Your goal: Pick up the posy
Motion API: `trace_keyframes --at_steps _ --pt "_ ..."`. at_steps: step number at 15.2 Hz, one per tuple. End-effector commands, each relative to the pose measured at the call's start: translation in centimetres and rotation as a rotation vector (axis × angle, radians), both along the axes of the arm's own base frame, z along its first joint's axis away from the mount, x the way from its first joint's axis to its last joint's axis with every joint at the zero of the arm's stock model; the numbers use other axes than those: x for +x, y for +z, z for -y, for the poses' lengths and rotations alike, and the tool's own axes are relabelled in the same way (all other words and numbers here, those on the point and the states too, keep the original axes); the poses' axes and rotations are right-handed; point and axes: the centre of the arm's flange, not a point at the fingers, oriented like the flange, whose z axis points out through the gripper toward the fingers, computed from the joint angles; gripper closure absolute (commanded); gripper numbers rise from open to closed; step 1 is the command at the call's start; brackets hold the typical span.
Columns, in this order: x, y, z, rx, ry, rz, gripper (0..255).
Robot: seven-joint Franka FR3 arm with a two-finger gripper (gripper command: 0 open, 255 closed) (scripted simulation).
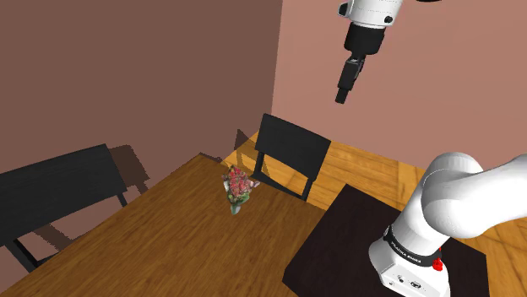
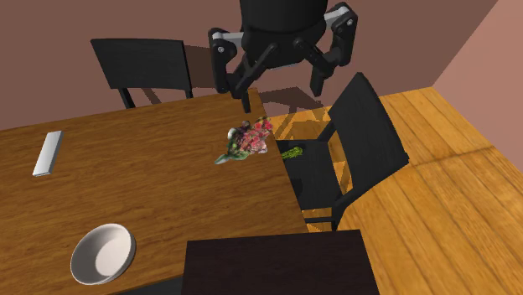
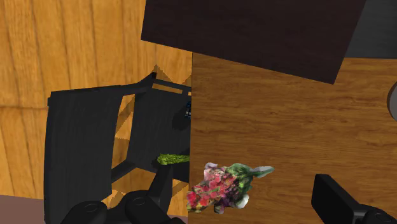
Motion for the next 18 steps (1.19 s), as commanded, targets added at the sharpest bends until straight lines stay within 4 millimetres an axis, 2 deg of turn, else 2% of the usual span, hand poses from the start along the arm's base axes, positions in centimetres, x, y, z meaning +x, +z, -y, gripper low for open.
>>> trace_keyframes --at_steps 1,18 --pt "0.0 0.0 0.0 0.0 0.0 0.0 0" --pt "16.1 -16.3 -3.8 0.054 -0.065 -0.093 0"
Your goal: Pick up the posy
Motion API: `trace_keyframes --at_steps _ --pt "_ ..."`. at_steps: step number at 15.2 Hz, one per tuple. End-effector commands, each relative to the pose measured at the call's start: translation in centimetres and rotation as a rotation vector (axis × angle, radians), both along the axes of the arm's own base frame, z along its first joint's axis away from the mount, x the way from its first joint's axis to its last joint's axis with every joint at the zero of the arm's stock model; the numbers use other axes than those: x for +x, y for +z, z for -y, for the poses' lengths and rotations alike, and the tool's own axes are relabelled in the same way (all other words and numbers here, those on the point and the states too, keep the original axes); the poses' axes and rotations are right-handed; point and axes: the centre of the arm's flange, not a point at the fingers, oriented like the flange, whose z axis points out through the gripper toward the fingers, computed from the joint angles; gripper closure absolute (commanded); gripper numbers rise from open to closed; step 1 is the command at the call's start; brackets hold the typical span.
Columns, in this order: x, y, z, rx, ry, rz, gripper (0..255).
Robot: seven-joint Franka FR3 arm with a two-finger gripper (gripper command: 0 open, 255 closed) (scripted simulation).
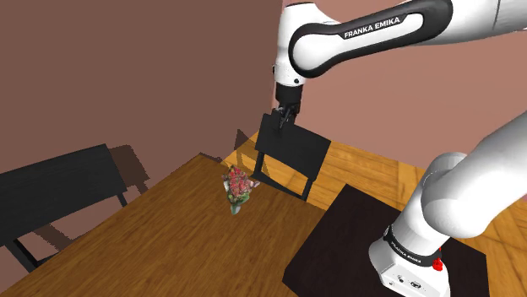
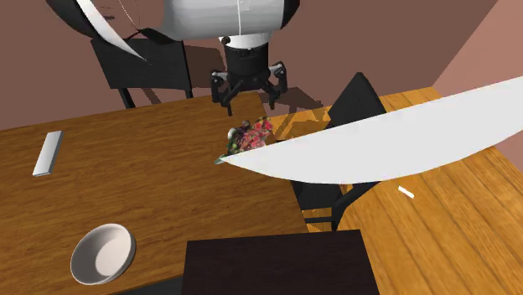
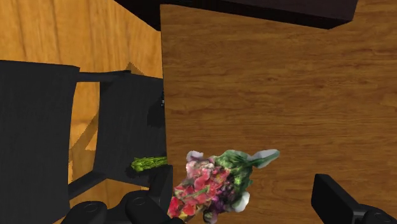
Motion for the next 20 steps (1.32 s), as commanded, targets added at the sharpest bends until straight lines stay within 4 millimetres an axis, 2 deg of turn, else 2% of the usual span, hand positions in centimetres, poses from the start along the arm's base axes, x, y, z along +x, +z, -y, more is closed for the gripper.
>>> trace_keyframes --at_steps 1,20 --pt "1.8 -1.8 -0.7 0.007 -0.008 -0.01 0" --pt "18.0 -21.6 -4.9 0.067 -0.081 -0.115 0"
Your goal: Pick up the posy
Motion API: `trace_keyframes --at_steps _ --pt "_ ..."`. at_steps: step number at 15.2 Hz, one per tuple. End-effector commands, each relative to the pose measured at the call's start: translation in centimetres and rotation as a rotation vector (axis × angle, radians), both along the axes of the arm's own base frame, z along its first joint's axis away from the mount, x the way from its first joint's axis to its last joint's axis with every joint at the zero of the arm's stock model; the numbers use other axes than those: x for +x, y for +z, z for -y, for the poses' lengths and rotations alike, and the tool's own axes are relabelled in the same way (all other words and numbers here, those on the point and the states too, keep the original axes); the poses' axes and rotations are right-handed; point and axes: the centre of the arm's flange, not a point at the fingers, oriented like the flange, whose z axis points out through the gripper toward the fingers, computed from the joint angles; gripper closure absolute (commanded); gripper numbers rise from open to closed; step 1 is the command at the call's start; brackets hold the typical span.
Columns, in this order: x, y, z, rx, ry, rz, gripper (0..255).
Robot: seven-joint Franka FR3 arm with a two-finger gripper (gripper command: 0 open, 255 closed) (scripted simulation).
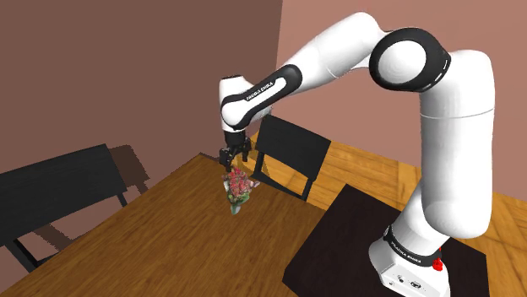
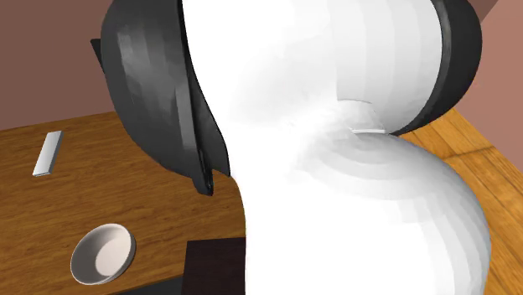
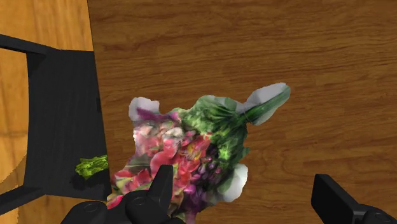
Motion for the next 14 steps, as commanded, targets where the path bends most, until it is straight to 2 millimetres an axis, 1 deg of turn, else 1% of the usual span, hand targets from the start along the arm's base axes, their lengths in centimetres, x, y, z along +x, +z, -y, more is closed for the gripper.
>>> trace_keyframes --at_steps 1,5,6,12,13,14 --pt "1.6 -2.4 -0.3 0.006 -0.008 -0.011 0" --pt "4.8 -6.8 -1.2 0.019 -0.024 -0.033 0" --pt "5.1 -7.2 -1.3 0.02 -0.025 -0.035 0" --pt "5.1 -10.3 -1.3 0.02 -0.025 -0.035 0" --pt "5.1 -11.2 -1.3 0.02 -0.025 -0.035 0" --pt "5.1 -11.2 -1.3 0.02 -0.025 -0.035 0"
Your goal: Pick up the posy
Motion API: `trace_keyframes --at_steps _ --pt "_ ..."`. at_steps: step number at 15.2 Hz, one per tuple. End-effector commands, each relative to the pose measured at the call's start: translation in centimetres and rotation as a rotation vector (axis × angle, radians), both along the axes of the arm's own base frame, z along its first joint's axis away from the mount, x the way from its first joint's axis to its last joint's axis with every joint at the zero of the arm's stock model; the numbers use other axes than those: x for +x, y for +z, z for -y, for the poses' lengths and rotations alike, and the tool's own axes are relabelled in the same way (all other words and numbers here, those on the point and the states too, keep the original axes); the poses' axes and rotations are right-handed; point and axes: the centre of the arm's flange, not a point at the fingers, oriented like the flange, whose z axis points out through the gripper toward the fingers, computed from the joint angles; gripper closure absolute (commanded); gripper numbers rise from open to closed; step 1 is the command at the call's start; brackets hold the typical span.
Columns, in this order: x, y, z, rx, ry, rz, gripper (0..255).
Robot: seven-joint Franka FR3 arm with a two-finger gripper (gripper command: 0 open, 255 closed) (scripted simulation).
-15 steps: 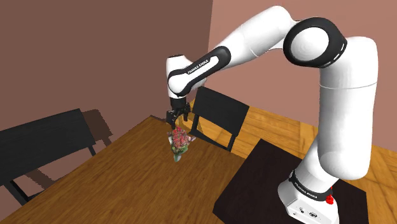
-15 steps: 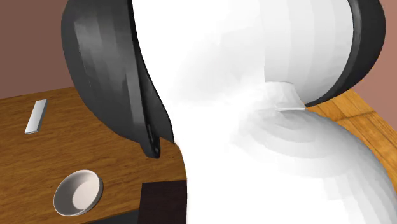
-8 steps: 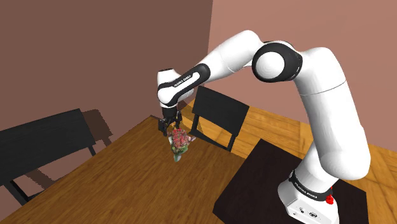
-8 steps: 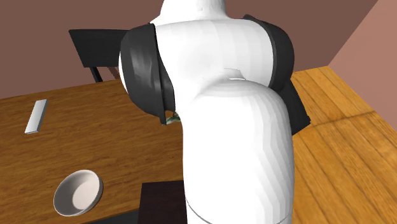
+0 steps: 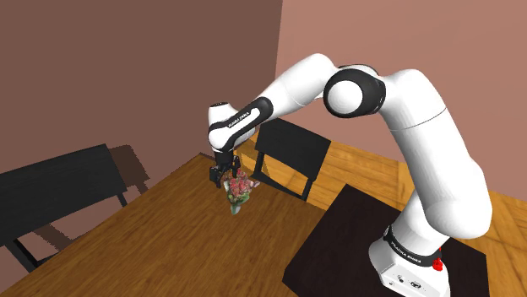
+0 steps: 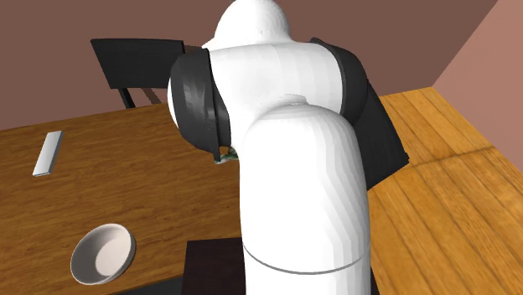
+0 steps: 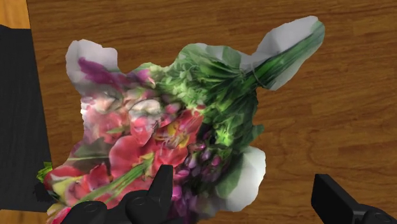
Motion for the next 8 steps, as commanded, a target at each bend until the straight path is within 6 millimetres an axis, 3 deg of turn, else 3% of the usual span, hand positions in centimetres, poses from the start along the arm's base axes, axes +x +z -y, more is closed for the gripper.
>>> trace_keyframes --at_steps 1,2,8 --pt "-0.04 -0.29 -0.05 0.0 0.0 0.001 0" --pt "-0.06 -0.29 -0.08 0.0 0.0 0.001 255" --pt "-0.06 -0.31 -0.09 0.0 0.0 0.001 255"
